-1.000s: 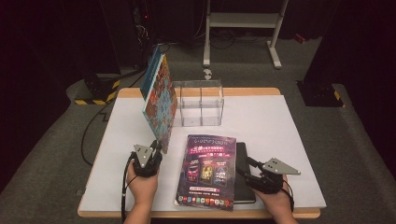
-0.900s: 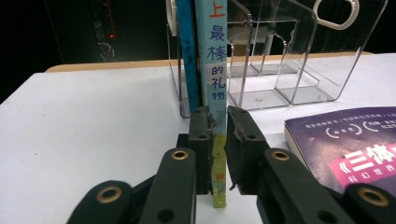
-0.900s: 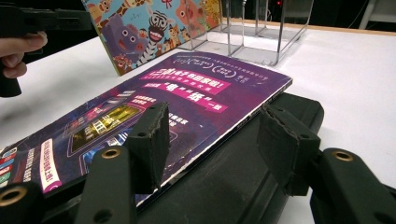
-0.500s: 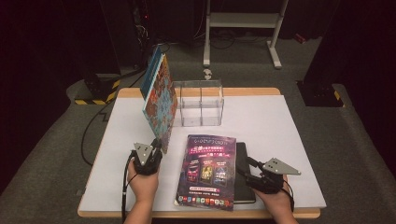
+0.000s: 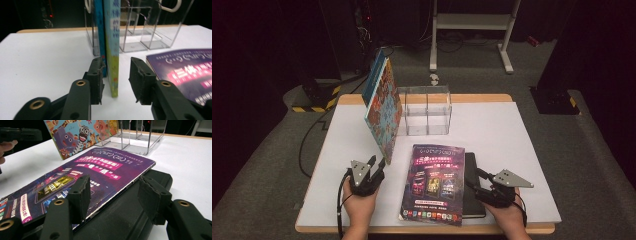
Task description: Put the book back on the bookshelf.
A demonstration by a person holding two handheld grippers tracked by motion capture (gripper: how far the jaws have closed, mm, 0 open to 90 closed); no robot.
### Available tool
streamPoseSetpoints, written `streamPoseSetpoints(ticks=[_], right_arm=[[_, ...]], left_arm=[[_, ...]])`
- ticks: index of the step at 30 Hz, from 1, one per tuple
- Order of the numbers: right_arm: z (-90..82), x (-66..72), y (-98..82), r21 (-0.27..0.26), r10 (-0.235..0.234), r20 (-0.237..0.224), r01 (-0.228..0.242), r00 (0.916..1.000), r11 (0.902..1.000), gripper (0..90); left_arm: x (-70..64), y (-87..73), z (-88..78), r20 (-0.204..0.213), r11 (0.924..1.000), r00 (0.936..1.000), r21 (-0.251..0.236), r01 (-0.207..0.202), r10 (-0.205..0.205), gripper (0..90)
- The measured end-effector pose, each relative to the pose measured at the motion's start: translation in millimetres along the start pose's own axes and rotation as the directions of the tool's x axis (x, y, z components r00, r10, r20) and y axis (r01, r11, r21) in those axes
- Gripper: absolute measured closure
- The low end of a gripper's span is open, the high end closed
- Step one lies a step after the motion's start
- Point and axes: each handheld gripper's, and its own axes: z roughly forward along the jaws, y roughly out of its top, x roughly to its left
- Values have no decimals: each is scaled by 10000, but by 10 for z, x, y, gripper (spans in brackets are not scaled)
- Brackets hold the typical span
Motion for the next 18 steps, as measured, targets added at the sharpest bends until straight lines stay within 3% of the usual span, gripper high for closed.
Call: streamPoseSetpoints(ticks=[7, 13, 18], right_arm=[[13, 1, -8, 62, -48, 27, 48, 10000, 10000, 421], [26, 7, -20, 139, -147, 54, 147, 9999, 9998, 416], [46, 1, -44, 288, -344, 107, 341, 9993, 9990, 413]], left_arm=[[-8, -108, -101, 667, 9980, 9978, 635, -14, -29, 585], [-92, -218, -121, 1082, 9886, 9941, 1497, -134, -29, 526], [-152, -295, -146, 1463, 9856, 9892, 1683, -152, -98, 505]])
